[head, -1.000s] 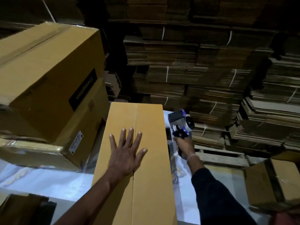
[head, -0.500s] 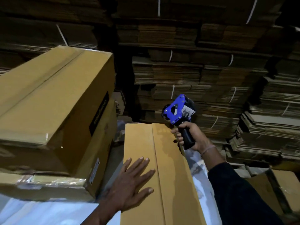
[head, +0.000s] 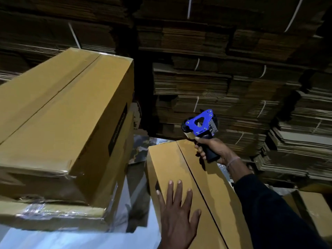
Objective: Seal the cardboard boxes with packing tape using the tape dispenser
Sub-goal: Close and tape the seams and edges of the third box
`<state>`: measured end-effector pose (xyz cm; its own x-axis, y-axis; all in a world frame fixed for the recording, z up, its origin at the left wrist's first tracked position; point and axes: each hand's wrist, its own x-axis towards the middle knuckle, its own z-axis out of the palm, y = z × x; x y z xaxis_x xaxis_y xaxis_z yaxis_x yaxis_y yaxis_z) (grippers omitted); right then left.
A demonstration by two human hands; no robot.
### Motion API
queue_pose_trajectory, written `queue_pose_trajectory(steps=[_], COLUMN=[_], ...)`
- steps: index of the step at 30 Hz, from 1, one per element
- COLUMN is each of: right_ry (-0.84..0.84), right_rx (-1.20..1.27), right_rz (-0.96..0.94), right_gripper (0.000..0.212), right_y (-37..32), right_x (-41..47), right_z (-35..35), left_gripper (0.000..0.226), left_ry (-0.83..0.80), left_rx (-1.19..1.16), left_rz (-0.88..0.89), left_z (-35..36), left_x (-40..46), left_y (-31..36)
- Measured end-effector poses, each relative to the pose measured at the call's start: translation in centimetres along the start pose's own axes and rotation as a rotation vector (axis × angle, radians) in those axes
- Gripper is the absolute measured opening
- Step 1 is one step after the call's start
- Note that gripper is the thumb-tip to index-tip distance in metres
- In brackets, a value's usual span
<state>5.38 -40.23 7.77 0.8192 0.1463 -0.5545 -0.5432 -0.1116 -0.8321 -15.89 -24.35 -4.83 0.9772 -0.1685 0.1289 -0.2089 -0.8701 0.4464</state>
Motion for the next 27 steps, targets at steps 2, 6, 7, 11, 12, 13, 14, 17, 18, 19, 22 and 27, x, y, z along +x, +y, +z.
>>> queue_pose_trajectory(steps=[2,6,7,11,12,13,14,17,18,19,22,27], right_ry=[-0.02,-0.064,-0.067,-0.081,-0.078,-0.077,-0.077,-0.095,-0.094,-0.092,-0.106,-0.15], right_rx=[0.01,0.067,0.078,0.11,0.107,0.095,0.077,0.016,-0.007,-0.034,-0.093,-0.142], right_rz=[0.005,0.034,0.038,0.044,0.037,0.026,0.015,-0.024,-0.039,-0.058,-0.121,-0.151], right_gripper=[0.027,0.02,0.018,0.013,0.013,0.012,0.01,0.011,0.015,0.019,0.019,0.016], right_y=[-0.4,-0.8,-0.8,-0.8,-0.7,-0.6,-0.4,0.4,0.7,0.9,1.6,2.0], right_x=[0.1,0.7,0.9,1.7,1.8,1.9,2.0,2.0,2.0,1.9,1.7,1.2], right_z=[-0.3,-0.7,-0.8,-0.5,-0.4,-0.3,-0.3,-0.2,-0.2,-0.2,-0.7,-1.5], left_gripper=[0.064,0.066,0.067,0.061,0.059,0.058,0.058,0.07,0.076,0.082,0.089,0.08], left_ry=[0.028,0.138,0.148,0.144,0.141,0.135,0.122,0.044,0.023,0.007,-0.036,-0.013], left_rx=[0.002,-0.271,-0.338,-0.504,-0.528,-0.548,-0.57,-0.655,-0.675,-0.703,-0.821,-0.962], left_rz=[0.026,-0.006,-0.034,-0.168,-0.187,-0.196,-0.197,-0.191,-0.172,-0.154,-0.119,-0.036], left_z=[-0.1,-1.3,-2.0,-4.1,-4.5,-4.9,-5.2,-5.6,-5.6,-5.3,-4.2,-4.0], left_x=[0.7,5.4,7.5,15.9,17.6,19.0,20.3,23.0,23.6,24.0,24.7,25.3], left_y=[-0.5,-2.9,-3.5,-5.9,-6.2,-6.5,-6.5,-6.7,-6.8,-7.1,-8.0,-8.6])
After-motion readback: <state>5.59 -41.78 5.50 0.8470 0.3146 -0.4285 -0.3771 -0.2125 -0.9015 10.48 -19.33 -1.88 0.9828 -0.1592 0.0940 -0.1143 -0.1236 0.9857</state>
